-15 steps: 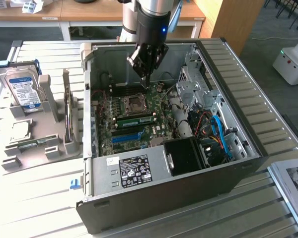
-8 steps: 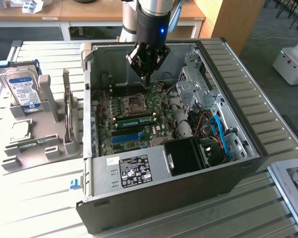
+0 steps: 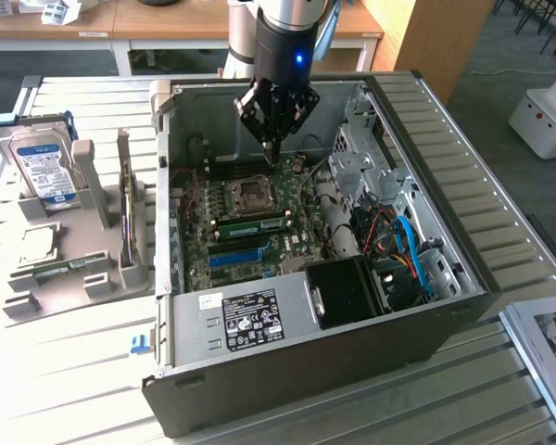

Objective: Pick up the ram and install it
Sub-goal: 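Press down the ram until it locks into place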

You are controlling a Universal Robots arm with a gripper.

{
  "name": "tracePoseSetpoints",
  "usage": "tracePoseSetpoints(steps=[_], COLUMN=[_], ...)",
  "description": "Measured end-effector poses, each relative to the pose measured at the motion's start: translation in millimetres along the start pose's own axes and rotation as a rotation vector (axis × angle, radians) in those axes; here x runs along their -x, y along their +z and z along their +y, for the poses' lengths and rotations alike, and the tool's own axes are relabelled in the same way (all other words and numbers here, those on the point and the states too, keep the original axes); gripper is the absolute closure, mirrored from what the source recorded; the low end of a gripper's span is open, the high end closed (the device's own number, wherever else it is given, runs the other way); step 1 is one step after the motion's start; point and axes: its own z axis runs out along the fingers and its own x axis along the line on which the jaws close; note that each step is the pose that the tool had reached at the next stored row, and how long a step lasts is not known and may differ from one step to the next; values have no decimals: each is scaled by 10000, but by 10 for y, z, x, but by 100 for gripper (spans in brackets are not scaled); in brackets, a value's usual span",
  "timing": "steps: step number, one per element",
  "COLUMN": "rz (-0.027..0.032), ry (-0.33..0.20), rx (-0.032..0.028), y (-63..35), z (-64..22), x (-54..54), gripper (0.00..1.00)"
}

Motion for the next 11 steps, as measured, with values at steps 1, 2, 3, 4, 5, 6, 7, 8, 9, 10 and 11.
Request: tracePoseSetpoints(steps=[1,2,3,4,5,6,7,8,9,10,11], rz=[-9,-17,-26,-35,-43,-51,-61,-68,-77,-84,-90], ry=[179,354,529,718,893,1067,1242,1406,1586,1738,1860], rx=[-2,-3,-4,-5,-6,-8,-8,-10,-11,-12,-12], y=[1,2,3,4,5,6,7,8,9,9,10], z=[0,0,0,0,0,0,0,0,0,0,0], x=[0,0,0,0,0,0,0,0,0,0,-1], gripper=[90,90,90,90,90,90,90,90,90,90,90])
